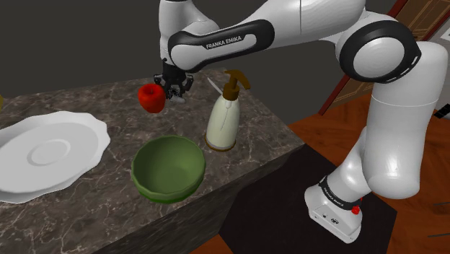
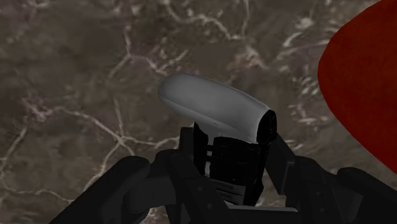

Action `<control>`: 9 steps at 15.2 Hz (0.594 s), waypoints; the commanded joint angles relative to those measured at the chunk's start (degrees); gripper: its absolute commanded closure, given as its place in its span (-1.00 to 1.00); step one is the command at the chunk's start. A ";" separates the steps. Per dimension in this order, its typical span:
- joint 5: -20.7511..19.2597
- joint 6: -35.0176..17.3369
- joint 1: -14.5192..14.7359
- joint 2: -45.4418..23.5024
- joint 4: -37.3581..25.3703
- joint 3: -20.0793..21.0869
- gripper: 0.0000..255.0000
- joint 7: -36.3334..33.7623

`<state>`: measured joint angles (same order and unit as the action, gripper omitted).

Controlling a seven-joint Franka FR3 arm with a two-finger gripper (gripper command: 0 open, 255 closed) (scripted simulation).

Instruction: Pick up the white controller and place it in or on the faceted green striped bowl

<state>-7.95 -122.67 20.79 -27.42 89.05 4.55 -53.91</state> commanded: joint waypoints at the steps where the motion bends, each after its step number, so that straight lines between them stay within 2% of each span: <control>1: 0.06 0.63 0.00 0.27 -0.38 0.03 1.00 0.08; 9: 0.48 5.97 0.00 1.90 -4.12 0.20 1.00 0.68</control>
<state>-7.53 -117.40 20.81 -25.73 85.42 4.74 -53.34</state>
